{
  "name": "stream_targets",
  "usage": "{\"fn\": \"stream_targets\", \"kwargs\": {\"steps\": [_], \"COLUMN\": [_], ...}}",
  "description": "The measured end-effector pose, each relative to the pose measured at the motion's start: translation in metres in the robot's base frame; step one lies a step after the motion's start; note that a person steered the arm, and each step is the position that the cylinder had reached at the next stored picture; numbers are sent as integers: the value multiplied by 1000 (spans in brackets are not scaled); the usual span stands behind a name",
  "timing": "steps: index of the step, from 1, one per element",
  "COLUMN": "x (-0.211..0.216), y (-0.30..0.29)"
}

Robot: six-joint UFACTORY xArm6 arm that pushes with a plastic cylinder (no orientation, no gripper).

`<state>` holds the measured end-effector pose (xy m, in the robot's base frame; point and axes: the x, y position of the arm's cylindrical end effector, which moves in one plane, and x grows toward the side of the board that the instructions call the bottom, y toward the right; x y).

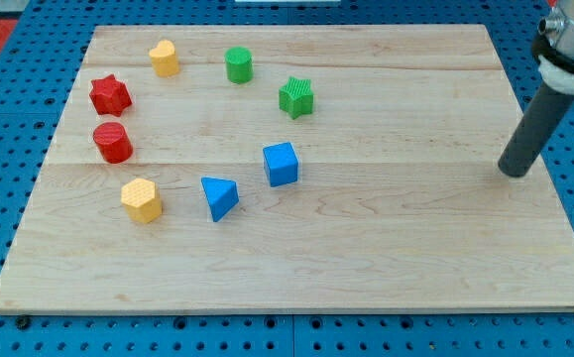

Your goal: Slide the blue cube center right

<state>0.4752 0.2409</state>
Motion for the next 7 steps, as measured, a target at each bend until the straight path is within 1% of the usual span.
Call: {"fn": "stream_targets", "kwargs": {"steps": [1, 2, 3, 4, 6, 7], "x": [44, 76, 76, 65, 29, 14], "y": [-51, -111, -151, -154, -213, -264]}}
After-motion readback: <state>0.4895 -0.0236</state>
